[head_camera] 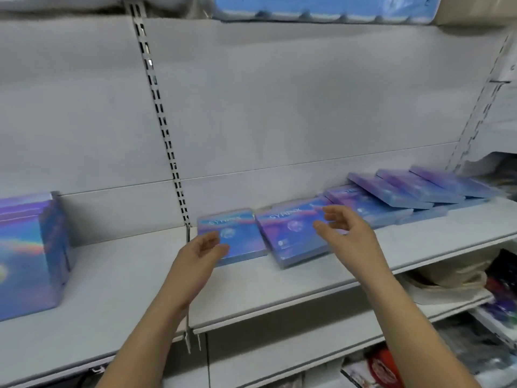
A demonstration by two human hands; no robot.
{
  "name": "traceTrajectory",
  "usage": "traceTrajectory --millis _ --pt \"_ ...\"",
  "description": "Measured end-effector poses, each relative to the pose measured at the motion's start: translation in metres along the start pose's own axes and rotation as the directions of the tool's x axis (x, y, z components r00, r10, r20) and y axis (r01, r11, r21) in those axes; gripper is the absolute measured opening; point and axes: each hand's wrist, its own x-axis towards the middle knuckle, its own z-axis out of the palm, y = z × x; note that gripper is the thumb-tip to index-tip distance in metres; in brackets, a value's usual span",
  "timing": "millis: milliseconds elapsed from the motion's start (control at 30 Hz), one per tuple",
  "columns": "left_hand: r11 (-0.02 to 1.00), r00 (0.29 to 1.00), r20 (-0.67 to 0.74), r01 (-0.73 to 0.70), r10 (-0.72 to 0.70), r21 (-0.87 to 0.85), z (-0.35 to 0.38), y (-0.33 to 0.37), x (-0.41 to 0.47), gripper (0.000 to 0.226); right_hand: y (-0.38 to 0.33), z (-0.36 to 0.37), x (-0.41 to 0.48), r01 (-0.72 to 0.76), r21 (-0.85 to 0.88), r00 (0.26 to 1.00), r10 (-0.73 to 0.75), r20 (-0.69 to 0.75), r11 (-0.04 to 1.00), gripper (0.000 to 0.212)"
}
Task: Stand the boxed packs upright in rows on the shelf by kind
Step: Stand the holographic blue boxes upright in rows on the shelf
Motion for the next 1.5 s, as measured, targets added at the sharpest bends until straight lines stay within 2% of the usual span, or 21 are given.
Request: traceTrajectory --millis 133,233,300,400,533,600,633,700,767,833,900,967,1000,1067,1133,1200,1267,1333,1433,1500 --pt "0.975 0.999 -0.041 0.013 -0.004 0.221 0.002 -0.003 0.029 0.056 0.013 0.000 0.027 -0.020 -0.188 0.998 0.030 0.053 0.982 0.041" --pt "0.903 0.998 -0.055 0.035 -0.013 0.428 0.003 -0.006 0.046 0.054 0.019 0.006 0.037 -0.044 -0.466 0.988 0.107 0.110 0.884 0.068" --pt "0.823 0.996 -0.087 0.057 -0.010 0.565 0.004 -0.008 0.054 0.059 0.018 0.008 0.042 -0.066 -0.570 0.979 0.164 0.121 0.819 0.083" --pt "0.611 0.989 -0.147 0.130 -0.022 0.781 0.003 -0.016 0.060 0.090 0.013 0.011 0.050 -0.066 -0.666 0.972 0.200 0.126 0.743 0.093" --pt "0.492 0.988 -0.153 0.151 -0.037 0.858 0.009 -0.022 0.072 0.101 0.006 0.019 0.062 -0.030 -0.714 0.961 0.217 0.173 0.699 0.090" --pt "0.480 0.987 -0.151 0.163 -0.062 0.862 0.012 -0.020 0.077 0.093 0.004 0.023 0.067 -0.030 -0.685 0.953 0.228 0.201 0.728 0.092" --pt "0.505 0.987 -0.143 0.161 -0.074 0.848 0.013 -0.018 0.079 0.087 0.004 0.024 0.070 -0.038 -0.664 0.949 0.236 0.211 0.747 0.096" --pt "0.597 0.991 -0.099 0.134 -0.092 0.791 0.014 -0.012 0.083 0.079 0.002 0.024 0.073 -0.068 -0.609 0.943 0.250 0.220 0.790 0.109" --pt "0.676 0.996 -0.034 0.085 -0.088 0.732 0.015 -0.008 0.088 0.085 0.002 0.023 0.074 -0.105 -0.536 0.943 0.255 0.214 0.838 0.113" --pt "0.753 0.997 -0.011 0.065 -0.077 0.655 0.015 -0.005 0.093 0.102 0.006 0.018 0.072 -0.157 -0.401 0.949 0.250 0.191 0.902 0.096" --pt "0.824 0.998 -0.015 0.063 -0.066 0.563 0.012 -0.007 0.101 0.117 0.014 0.013 0.066 -0.243 -0.178 0.946 0.273 0.172 0.954 0.065" --pt "0.884 0.998 -0.045 0.066 -0.051 0.462 0.007 -0.012 0.110 0.120 0.025 0.010 0.060 -0.314 0.051 0.941 0.303 0.153 0.948 0.040" --pt "0.898 0.997 -0.068 0.072 -0.047 0.433 0.005 -0.014 0.112 0.117 0.031 0.009 0.056 -0.327 0.135 0.941 0.309 0.142 0.935 0.036" --pt "0.890 0.993 -0.110 0.095 -0.051 0.447 0.002 -0.017 0.114 0.099 0.039 0.008 0.051 -0.328 0.241 0.944 0.306 0.125 0.913 0.039" --pt "0.796 0.988 -0.126 0.148 -0.091 0.586 0.002 -0.015 0.111 0.076 0.045 0.008 0.047 -0.322 0.270 0.946 0.301 0.116 0.907 0.040" --pt "0.619 0.980 -0.125 0.195 -0.155 0.761 0.010 -0.011 0.103 0.084 0.049 0.009 0.044 -0.316 0.286 0.949 0.298 0.105 0.905 0.041" --pt "0.523 0.975 -0.150 0.216 -0.166 0.825 0.019 -0.009 0.097 0.090 0.050 0.009 0.042 -0.305 0.288 0.952 0.289 0.099 0.908 0.044" --pt "0.532 0.973 -0.155 0.222 -0.169 0.817 0.024 -0.006 0.099 0.085 0.049 0.007 0.039 -0.283 0.291 0.959 0.267 0.092 0.914 0.046" --pt "0.577 0.970 -0.088 0.207 -0.228 0.790 0.026 0.003 0.102 0.077 0.047 -0.002 0.032 -0.246 0.319 0.969 0.231 0.086 0.915 0.040" --pt "0.699 0.972 -0.049 0.198 -0.228 0.687 0.025 0.008 0.098 0.067 0.046 -0.008 0.027 -0.240 0.341 0.971 0.227 0.081 0.909 0.037"
